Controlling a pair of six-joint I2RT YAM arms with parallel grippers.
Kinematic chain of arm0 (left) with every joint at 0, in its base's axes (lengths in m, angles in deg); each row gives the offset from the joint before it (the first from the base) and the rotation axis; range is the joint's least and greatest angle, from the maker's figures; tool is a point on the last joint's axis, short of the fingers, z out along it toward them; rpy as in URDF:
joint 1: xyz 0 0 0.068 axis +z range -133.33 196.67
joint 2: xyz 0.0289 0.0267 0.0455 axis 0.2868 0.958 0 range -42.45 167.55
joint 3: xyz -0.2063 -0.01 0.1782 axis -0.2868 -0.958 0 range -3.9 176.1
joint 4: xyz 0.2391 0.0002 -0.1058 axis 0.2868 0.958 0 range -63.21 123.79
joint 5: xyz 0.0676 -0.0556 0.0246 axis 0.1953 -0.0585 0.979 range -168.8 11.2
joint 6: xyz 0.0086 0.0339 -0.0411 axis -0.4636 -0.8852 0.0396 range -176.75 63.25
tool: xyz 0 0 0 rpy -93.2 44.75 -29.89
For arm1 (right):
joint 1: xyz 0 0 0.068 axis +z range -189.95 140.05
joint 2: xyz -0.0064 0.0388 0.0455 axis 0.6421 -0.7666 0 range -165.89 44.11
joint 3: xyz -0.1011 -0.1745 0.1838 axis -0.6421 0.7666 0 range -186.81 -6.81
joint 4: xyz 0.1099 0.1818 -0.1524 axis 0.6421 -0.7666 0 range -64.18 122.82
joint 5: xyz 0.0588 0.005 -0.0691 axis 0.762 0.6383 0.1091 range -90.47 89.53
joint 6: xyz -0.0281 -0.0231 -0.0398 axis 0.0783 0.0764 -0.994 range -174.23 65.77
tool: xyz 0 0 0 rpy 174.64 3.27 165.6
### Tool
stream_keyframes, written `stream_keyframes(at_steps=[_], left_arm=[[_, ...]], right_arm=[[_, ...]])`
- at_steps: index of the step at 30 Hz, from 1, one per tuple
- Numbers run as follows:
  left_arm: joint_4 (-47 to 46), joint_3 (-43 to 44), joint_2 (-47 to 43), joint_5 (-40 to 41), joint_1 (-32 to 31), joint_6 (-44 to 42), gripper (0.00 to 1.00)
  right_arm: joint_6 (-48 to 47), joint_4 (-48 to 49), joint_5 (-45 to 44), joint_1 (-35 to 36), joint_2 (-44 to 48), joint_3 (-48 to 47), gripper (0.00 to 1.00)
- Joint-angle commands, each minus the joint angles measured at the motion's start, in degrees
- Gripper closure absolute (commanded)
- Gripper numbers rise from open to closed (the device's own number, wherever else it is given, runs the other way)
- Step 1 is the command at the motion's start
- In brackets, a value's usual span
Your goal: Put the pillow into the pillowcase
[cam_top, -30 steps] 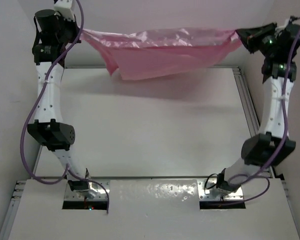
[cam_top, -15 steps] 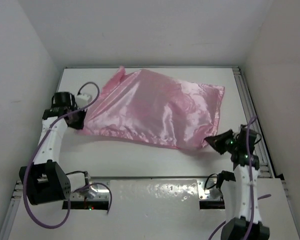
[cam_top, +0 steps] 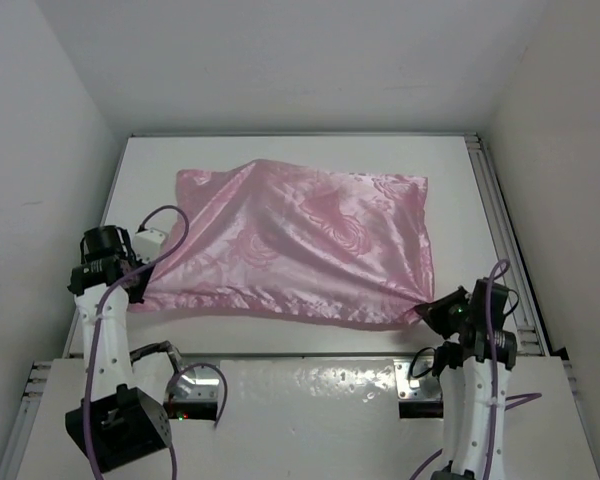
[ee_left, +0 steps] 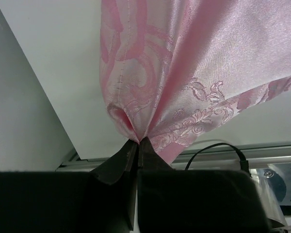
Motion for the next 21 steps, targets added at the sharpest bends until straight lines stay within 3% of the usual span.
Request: stream_keyframes(at_steps=[1, 4, 5, 6, 9, 10, 13, 15, 17, 18, 19, 20, 21], left_arm=[[-0.4, -0.6, -0.7, 2.6, 1.8, -3.5, 1.00], [0.3, -0.8, 0.6, 2.6, 3.1, -4.1, 1.00], [1.0, -0.8, 0.8, 2.5, 3.3, -4.7, 1.00], [1.7, -0.8, 1.1, 2.6, 3.9, -5.3, 1.00], [5.4, -0.4, 0.6, 1.3, 4.5, -7.2, 0.57], [6.6, 0.5, 0.0, 1.1, 4.7, -7.9, 0.31], [11.8, 4.6, -1.5, -1.8, 5.2, -10.9, 0.01], [12.6, 9.7, -0.8, -2.7, 5.3, -11.0, 0.00], [11.9, 13.4, 1.0, -4.7, 5.2, -9.4, 0.00], [11.2, 16.8, 3.6, -5.8, 5.2, -8.6, 0.01], [9.5, 20.0, 7.2, -7.7, 4.9, -6.4, 0.07], [8.2, 20.1, 7.3, -8.6, 4.9, -5.1, 0.13], [6.7, 22.8, 11.6, -9.5, 4.1, -3.1, 0.25]], right_arm=[[0.3, -4.2, -7.5, -0.2, -1.1, -4.3, 0.92], [1.4, -4.7, -14.1, -0.1, -3.3, -5.4, 0.79], [1.6, -4.8, -15.6, -0.1, -3.9, -5.8, 0.70], [1.7, -5.6, -17.2, -0.1, -5.0, -6.2, 0.49], [2.2, -7.4, -22.6, -0.1, -5.5, -8.1, 0.16], [2.4, -8.0, -24.0, -0.1, -5.0, -9.3, 0.12], [3.9, -7.6, -25.5, -0.1, -3.4, -11.8, 0.10], [4.5, -4.3, -24.9, -0.2, -2.7, -12.7, 0.10], [3.9, 0.4, -21.7, -0.1, -2.5, -12.3, 0.21], [3.6, 5.4, -20.1, -0.1, -2.9, -12.1, 0.30], [3.7, 8.1, -16.3, -0.2, -5.3, -11.5, 0.52], [3.9, 10.6, -16.2, -0.1, -7.1, -11.6, 0.62], [4.5, 16.3, -12.2, 0.0, -9.3, -11.5, 0.71]])
